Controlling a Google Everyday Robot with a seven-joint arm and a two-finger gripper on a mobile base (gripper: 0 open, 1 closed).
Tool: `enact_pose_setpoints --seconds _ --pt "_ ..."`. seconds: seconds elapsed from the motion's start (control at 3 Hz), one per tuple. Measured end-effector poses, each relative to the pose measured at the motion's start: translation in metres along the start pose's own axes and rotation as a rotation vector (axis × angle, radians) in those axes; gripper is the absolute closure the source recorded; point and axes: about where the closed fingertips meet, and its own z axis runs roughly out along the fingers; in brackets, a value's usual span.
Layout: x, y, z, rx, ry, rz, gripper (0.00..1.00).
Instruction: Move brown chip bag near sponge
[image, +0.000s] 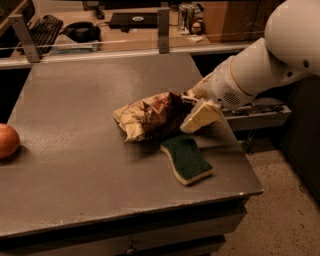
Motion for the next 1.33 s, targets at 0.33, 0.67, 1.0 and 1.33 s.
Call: enact_pose_setpoints --seconds 0.33,0.67,1.0,1.33 --pt "0.004 0.001 -0.005 -0.009 0.001 -0.004 0.0" --pt "0.007 -0.003 -0.02 -0.013 -0.012 -0.016 0.0" --pt "0.027 -0.017 -0.056 0.003 -0.03 -0.024 0.0" --pt "0.056 -0.034 -0.104 0.037 -0.082 -0.012 0.0"
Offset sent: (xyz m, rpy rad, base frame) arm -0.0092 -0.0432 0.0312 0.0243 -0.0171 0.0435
